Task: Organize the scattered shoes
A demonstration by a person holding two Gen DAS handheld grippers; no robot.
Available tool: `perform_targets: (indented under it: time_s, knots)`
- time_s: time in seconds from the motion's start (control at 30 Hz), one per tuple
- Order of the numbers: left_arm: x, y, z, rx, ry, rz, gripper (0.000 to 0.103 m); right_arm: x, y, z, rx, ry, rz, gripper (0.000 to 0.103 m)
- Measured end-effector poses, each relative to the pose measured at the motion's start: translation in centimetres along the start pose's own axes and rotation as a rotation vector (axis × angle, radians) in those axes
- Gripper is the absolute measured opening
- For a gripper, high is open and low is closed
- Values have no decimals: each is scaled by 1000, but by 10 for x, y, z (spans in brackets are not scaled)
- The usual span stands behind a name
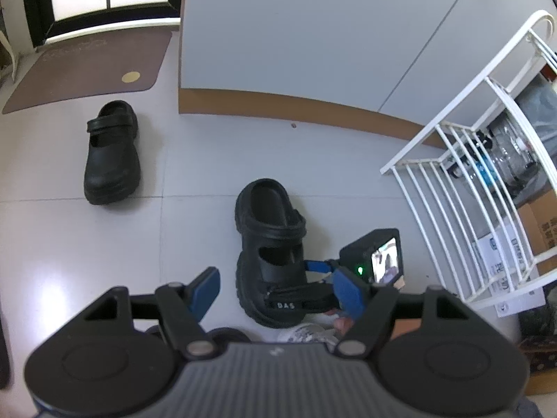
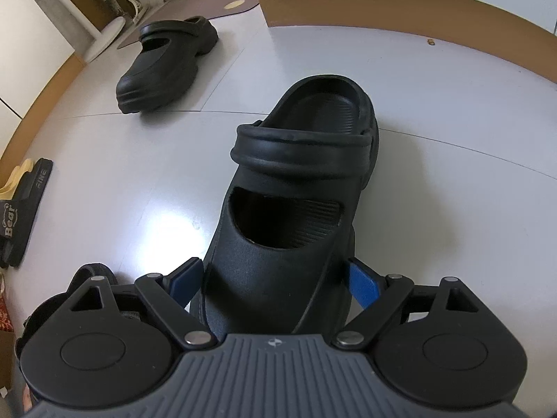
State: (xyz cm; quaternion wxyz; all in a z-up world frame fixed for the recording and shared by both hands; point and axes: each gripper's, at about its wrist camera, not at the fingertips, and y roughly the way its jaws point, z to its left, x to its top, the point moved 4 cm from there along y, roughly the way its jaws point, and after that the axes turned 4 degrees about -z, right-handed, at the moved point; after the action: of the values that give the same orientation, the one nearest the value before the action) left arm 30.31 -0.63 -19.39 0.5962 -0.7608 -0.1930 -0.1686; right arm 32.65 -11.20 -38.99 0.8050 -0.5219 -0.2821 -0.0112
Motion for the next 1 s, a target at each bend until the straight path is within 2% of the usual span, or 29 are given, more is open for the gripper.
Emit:
perform_targets:
  time_s: [0.4,0.8,1.0]
  knots:
    - [-3,7,-7,12,9,13,75,-5,-3,6,35,-62,24,90]
    - [-3,8,-2,13,26,15,75,-3,-2,6,43,1,16,91]
    - [-3,8,8,58,77,-6,76,7,-24,-5,47,58,-57,93]
